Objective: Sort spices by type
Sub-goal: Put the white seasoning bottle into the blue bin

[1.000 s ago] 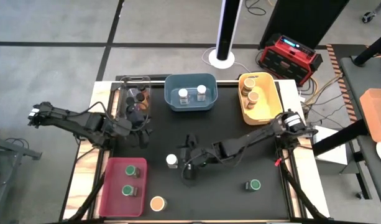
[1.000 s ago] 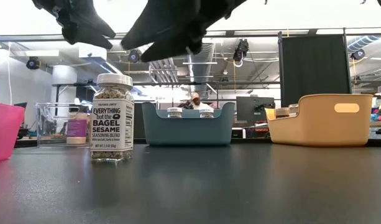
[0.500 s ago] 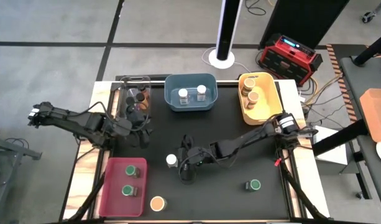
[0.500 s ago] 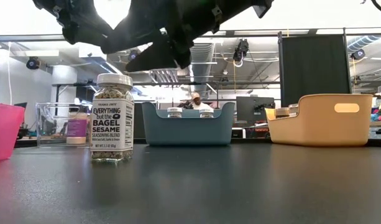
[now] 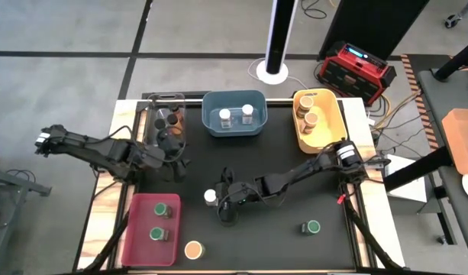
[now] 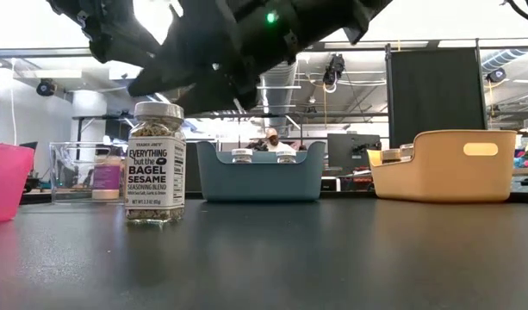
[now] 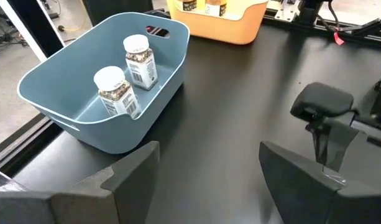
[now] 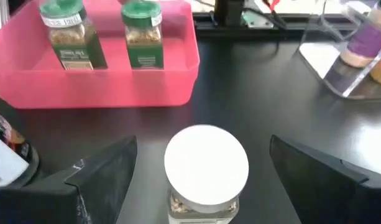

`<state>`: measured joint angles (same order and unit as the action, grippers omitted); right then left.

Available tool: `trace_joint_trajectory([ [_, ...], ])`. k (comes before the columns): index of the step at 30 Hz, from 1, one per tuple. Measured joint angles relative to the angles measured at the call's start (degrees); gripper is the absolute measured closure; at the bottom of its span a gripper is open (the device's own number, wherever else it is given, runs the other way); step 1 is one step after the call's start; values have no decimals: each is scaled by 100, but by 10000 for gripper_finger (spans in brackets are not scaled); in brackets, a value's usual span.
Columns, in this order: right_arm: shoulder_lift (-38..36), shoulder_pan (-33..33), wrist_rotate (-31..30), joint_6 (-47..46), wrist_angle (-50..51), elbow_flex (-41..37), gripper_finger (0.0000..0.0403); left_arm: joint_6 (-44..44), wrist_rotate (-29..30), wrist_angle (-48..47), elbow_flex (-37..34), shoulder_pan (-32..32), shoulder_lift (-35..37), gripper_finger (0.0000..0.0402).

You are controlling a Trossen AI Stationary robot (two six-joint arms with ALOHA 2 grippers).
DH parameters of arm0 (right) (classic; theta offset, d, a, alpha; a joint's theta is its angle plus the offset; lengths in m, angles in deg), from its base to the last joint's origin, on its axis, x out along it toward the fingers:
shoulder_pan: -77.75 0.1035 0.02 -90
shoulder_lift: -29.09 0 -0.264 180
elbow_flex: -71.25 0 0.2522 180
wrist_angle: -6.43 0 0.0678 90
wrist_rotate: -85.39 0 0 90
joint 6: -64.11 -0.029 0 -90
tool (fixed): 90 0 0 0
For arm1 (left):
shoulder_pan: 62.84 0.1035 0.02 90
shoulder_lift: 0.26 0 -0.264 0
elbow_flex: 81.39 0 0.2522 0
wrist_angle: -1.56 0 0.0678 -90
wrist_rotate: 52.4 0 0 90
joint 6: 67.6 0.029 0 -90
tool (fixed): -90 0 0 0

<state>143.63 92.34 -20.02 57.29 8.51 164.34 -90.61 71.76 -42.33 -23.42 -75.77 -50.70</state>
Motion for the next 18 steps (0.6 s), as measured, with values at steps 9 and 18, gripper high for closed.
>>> trace_joint_trajectory([
  [9, 382, -17, 43, 156, -238, 0, 44, 94, 123, 79, 0, 2, -90, 141],
  [18, 590, -43, 41, 227, -519, 4, 77, 131, 136, 96, 0, 0, -85, 141],
])
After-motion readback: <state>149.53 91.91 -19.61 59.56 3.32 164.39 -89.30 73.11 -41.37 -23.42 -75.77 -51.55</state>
